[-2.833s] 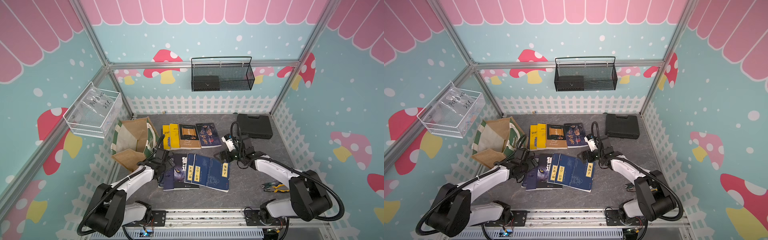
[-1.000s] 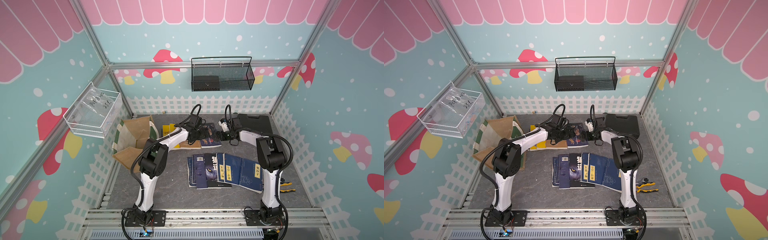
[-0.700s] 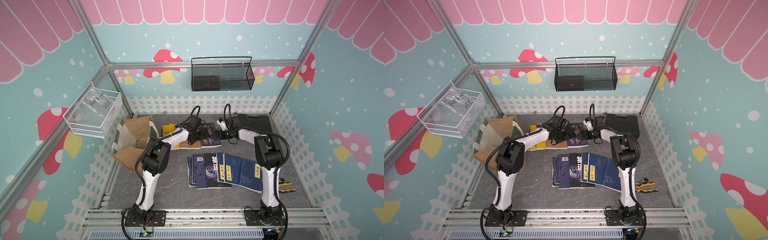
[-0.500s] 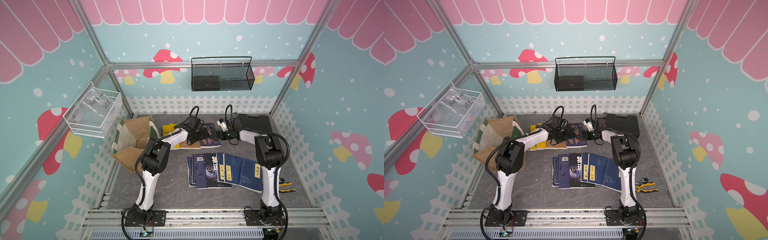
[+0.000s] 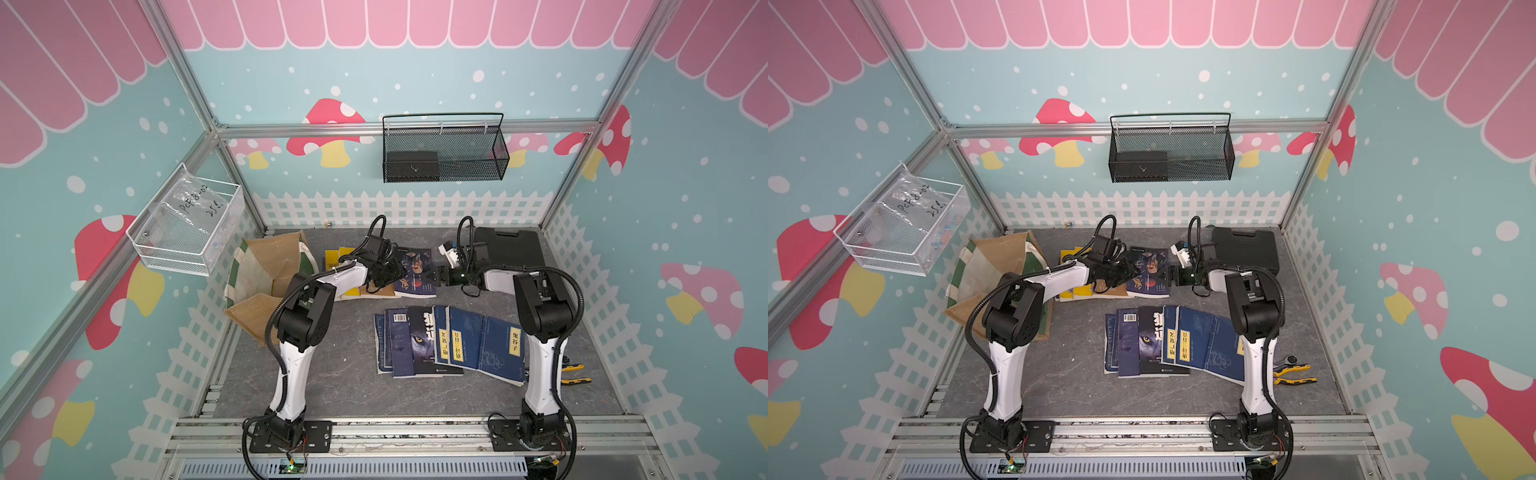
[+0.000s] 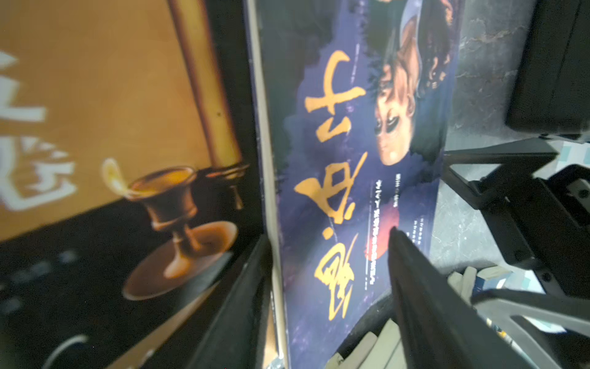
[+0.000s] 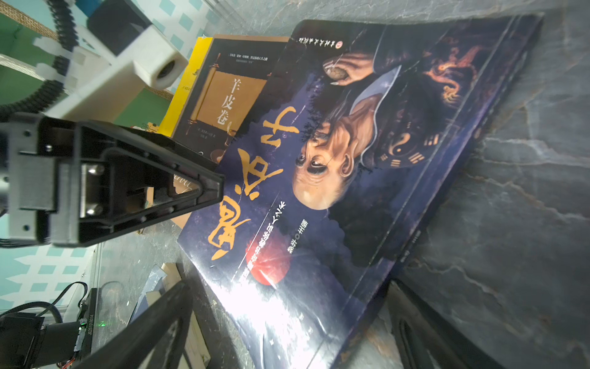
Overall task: Put the books into the canvas bag
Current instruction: Pick up the book from the center of the board.
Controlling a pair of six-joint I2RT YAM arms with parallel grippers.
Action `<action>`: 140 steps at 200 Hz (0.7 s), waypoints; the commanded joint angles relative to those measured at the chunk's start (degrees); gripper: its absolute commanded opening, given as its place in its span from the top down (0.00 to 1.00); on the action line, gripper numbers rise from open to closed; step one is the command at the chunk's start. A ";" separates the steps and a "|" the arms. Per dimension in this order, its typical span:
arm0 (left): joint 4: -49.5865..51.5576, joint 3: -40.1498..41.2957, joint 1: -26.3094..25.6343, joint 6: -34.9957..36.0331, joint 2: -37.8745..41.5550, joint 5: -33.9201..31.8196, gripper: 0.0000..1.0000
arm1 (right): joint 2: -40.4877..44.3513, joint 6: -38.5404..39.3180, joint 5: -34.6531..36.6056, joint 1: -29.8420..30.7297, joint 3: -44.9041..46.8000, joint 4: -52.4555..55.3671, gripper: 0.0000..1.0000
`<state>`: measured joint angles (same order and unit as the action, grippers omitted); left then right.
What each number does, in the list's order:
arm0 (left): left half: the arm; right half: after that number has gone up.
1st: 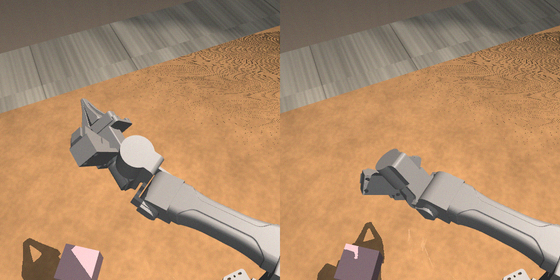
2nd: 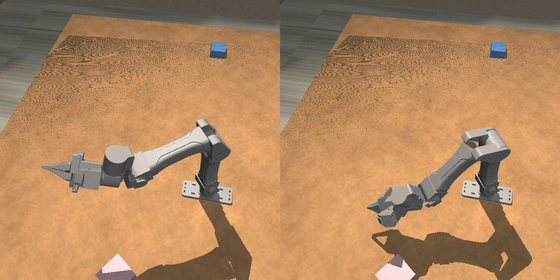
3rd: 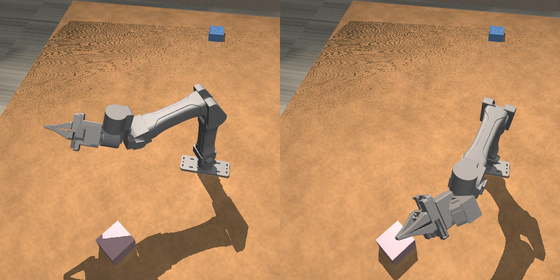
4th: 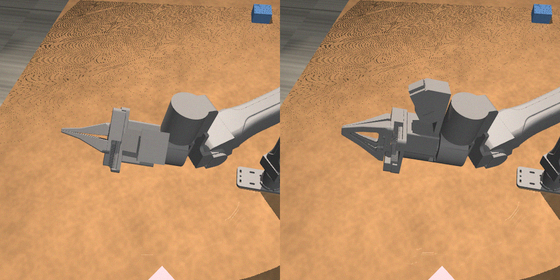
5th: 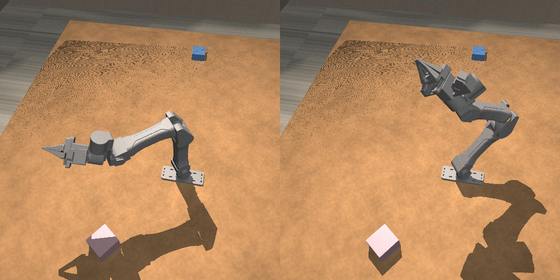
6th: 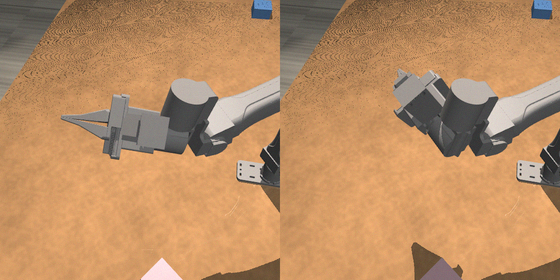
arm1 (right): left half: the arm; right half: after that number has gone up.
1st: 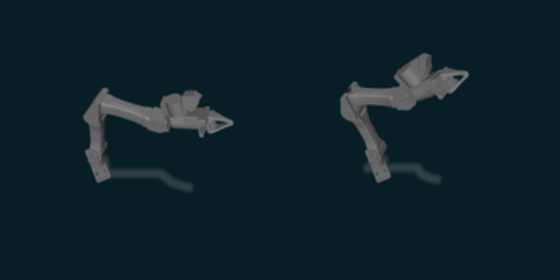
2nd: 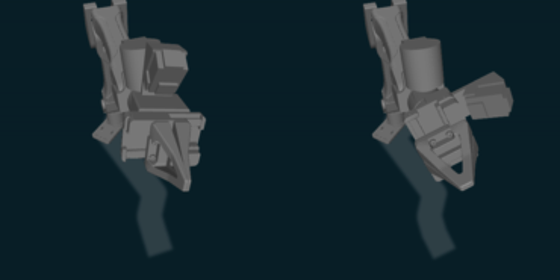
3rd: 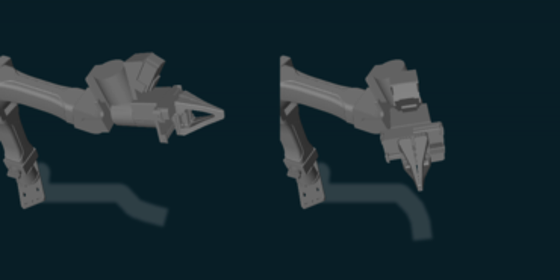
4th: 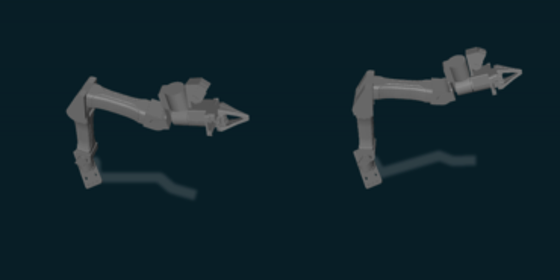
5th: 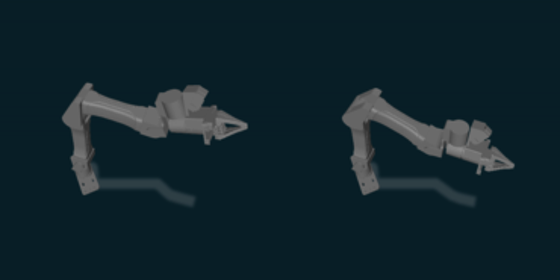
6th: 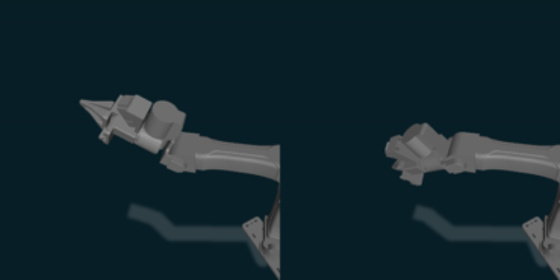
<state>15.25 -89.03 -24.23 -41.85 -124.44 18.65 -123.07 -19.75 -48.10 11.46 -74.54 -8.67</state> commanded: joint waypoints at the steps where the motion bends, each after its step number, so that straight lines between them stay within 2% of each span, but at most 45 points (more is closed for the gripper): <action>1: -1.80 0.66 -1.52 -0.47 -0.85 4.04 0.53 | 2.28 -0.64 -8.07 2.18 1.10 -2.22 0.04; 27: -0.94 0.42 -1.46 0.14 -0.70 3.03 0.75 | 3.00 -0.78 -8.44 2.18 1.69 -2.89 0.04; 49: 0.05 -0.21 -1.52 0.73 -1.04 2.79 0.87 | 3.01 -0.83 -8.51 2.16 1.77 -2.95 0.04; 64: 0.18 -0.04 -1.45 0.67 -1.07 2.44 1.00 | 2.92 -1.10 -8.27 2.04 1.93 -3.05 0.04; 95: -4.58 2.16 -0.72 -0.69 -0.11 5.79 1.00 | 2.58 -4.20 -6.02 0.23 3.29 -4.39 0.04; 122: -24.27 9.90 1.17 -9.36 1.25 14.89 1.00 | 1.96 -5.80 -3.80 -1.28 4.15 -4.62 0.04; 140: -32.40 11.93 2.83 -13.10 0.53 18.92 1.00 | 1.54 -6.38 -3.16 -1.50 4.24 -4.67 0.04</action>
<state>-0.67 -80.01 -22.61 -47.64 -123.94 27.46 -122.48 -24.29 -49.58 9.50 -71.20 -12.14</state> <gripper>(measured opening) 0.090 0.958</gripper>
